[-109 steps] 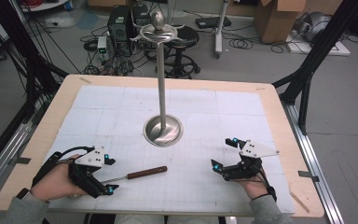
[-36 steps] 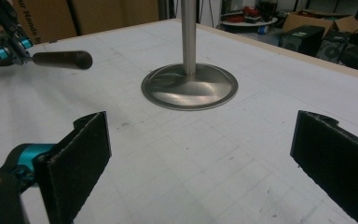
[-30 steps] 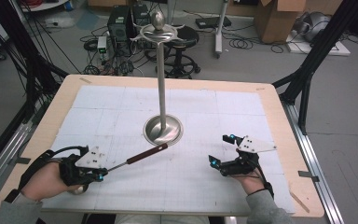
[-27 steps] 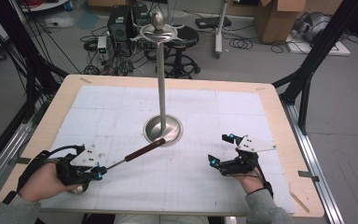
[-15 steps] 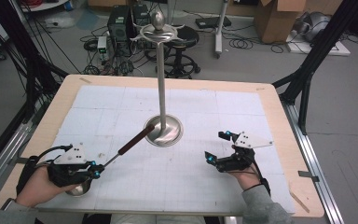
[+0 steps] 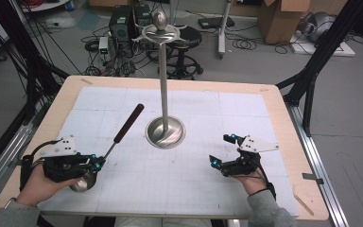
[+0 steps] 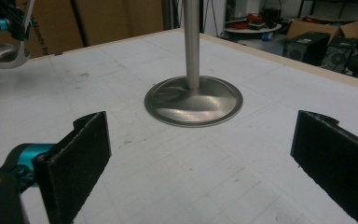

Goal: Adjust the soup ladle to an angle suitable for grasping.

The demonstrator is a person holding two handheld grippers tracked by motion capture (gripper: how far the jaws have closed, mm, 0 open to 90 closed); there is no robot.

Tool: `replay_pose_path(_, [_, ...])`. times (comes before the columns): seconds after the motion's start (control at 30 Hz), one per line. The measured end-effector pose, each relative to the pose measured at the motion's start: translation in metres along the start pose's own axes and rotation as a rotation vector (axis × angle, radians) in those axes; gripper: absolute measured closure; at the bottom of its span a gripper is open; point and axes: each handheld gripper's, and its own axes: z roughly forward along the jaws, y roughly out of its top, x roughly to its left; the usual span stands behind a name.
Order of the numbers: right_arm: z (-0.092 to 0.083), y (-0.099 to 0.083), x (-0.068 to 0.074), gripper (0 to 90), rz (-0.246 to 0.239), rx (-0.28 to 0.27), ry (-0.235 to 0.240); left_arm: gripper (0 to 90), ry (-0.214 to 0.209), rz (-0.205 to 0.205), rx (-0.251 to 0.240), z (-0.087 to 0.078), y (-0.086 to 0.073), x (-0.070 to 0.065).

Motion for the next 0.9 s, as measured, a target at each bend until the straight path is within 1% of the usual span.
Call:
replay_pose_path(0.03, [-0.001, 0.0, 0.0, 3.8, 0.008, -0.002, -0.005, 84.4, 0.0, -0.008, -0.014, 0.0, 0.001, 0.0])
replay_pose_path(0.07, [-0.002, -0.001, 0.0, 3.8, 0.0, -0.005, -0.007, 84.4, -0.001, -0.01, -0.02, 0.0, 0.001, 0.001])
replay_pose_path(0.1, [-0.003, -0.001, 0.0, 3.8, 0.004, -0.005, -0.011, 84.4, 0.003, -0.004, -0.019, 0.0, 0.002, 0.001])
replay_pose_path(0.17, [-0.005, -0.002, 0.0, 3.8, 0.0, -0.009, -0.016, 84.4, 0.001, -0.009, -0.032, 0.001, 0.003, 0.001])
replay_pose_path(0.2, [-0.007, -0.002, 0.001, 3.8, 0.003, -0.005, -0.016, 84.4, 0.003, -0.002, -0.029, 0.001, 0.003, 0.002])
replay_pose_path(0.23, [-0.007, -0.002, 0.0, 3.8, -0.004, -0.012, -0.023, 84.4, 0.007, 0.002, -0.028, 0.002, 0.004, 0.002])
replay_pose_path(0.27, [-0.008, -0.002, 0.0, 3.8, 0.002, -0.013, -0.024, 84.5, 0.007, -0.004, -0.032, 0.003, 0.004, 0.002])
replay_pose_path(0.33, [-0.008, -0.002, 0.001, 3.8, 0.012, -0.012, -0.021, 84.4, 0.01, 0.0, -0.027, 0.003, 0.004, 0.002])
replay_pose_path(0.37, [-0.007, -0.002, 0.0, 3.8, 0.004, -0.017, -0.02, 84.4, 0.013, -0.003, -0.03, 0.003, 0.003, 0.001])
replay_pose_path(0.4, [-0.007, -0.002, 0.0, 3.8, 0.004, -0.017, -0.02, 84.4, 0.013, 0.003, -0.028, 0.002, 0.003, 0.002])
replay_pose_path(0.43, [-0.007, -0.003, 0.0, 3.8, 0.004, -0.015, -0.019, 84.4, 0.014, -0.003, -0.035, 0.003, 0.004, 0.001])
replay_pose_path(0.5, [-0.006, -0.003, 0.0, 3.8, 0.003, -0.012, -0.017, 84.4, 0.013, 0.003, -0.036, 0.002, 0.004, 0.003])
replay_pose_path(0.53, [-0.007, -0.003, 0.0, 3.8, 0.001, -0.01, -0.017, 84.4, 0.016, -0.004, -0.044, 0.003, 0.004, 0.003])
replay_pose_path(0.57, [-0.007, -0.002, 0.0, 3.8, -0.003, -0.013, -0.023, 84.4, 0.012, -0.003, -0.045, 0.002, 0.005, 0.004])
replay_pose_path(0.67, [-0.009, -0.002, -0.001, 3.8, 0.012, -0.022, -0.032, 84.4, 0.012, -0.012, -0.081, 0.002, 0.006, 0.008])
replay_pose_path(0.77, [-0.011, -0.003, -0.004, 3.8, 0.02, -0.035, -0.047, 84.5, 0.032, -0.026, -0.109, 0.001, 0.007, 0.012])
replay_pose_path(0.9, [-0.013, -0.004, -0.004, 3.8, 0.027, -0.036, -0.055, 84.5, 0.053, -0.039, -0.137, -0.001, 0.009, 0.012])
